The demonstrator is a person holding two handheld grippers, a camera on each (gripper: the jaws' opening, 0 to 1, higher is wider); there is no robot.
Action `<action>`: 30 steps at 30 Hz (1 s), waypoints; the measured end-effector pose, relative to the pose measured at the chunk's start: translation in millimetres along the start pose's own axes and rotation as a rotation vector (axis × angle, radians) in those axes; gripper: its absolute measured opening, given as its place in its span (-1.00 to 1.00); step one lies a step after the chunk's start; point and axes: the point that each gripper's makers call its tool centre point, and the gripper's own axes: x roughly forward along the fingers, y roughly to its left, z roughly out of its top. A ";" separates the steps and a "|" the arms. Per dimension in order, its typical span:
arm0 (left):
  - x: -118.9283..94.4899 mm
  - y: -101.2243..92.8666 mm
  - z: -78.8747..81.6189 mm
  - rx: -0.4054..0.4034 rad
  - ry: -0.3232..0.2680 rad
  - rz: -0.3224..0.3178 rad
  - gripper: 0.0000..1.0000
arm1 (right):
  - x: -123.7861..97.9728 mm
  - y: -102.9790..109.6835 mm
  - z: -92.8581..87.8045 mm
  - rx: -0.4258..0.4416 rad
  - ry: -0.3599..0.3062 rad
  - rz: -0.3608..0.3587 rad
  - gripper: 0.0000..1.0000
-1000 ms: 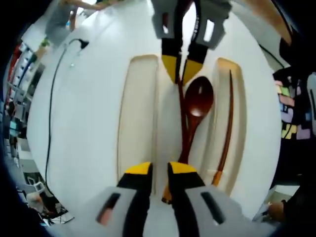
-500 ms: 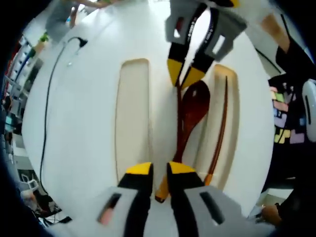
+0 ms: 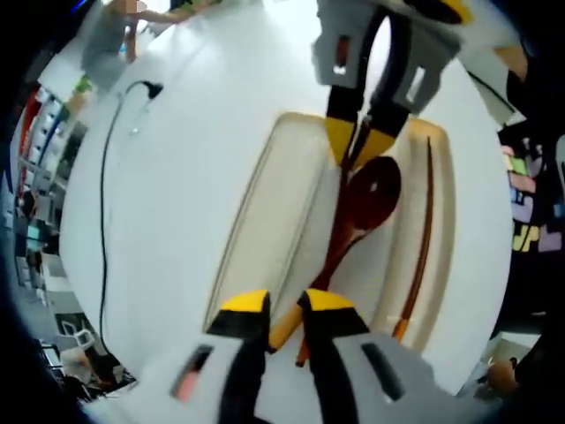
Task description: Arrange the utensils inside the cutlery case until each visible utensil rests in its matching compartment.
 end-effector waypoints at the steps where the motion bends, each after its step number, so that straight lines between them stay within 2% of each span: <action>1: 0.2 1.0 0.0 -0.002 0.002 0.002 -0.70 | 0.1 0.1 0.4 -0.021 -0.006 -0.006 -0.97; 4: 0.1 2.0 -0.7 -0.018 0.009 0.010 -0.70 | 0.2 0.3 0.8 -0.037 -0.013 -0.016 -0.97; 6: 1.5 3.8 0.1 -0.008 0.010 0.023 -0.70 | 0.1 0.1 1.1 -0.034 -0.018 -0.016 -0.97; 8: 3.2 6.5 5.7 0.020 -0.014 0.039 -0.66 | -0.2 -0.7 1.3 -0.028 -0.022 -0.011 -0.97; 11: 5.7 5.0 8.7 0.019 -0.012 0.038 -0.64 | -0.2 -0.6 1.1 -0.016 -0.022 -0.013 -0.97; 15: 8.9 1.6 9.2 0.043 0.006 0.036 -0.62 | -0.3 -1.0 0.8 -0.002 -0.021 -0.017 -0.97; 19: 9.1 7.2 8.6 0.076 0.036 0.082 -0.51 | -0.6 -1.3 0.5 0.016 -0.027 -0.024 -0.97; 25: 10.0 0.2 8.1 0.125 0.061 0.070 -0.51 | -1.0 -1.3 -0.3 0.052 -0.046 -0.034 -0.97; 30: 4.4 -2.2 8.2 0.113 0.061 0.041 -0.49 | -0.6 -0.6 0.3 0.080 -0.029 -0.047 -0.97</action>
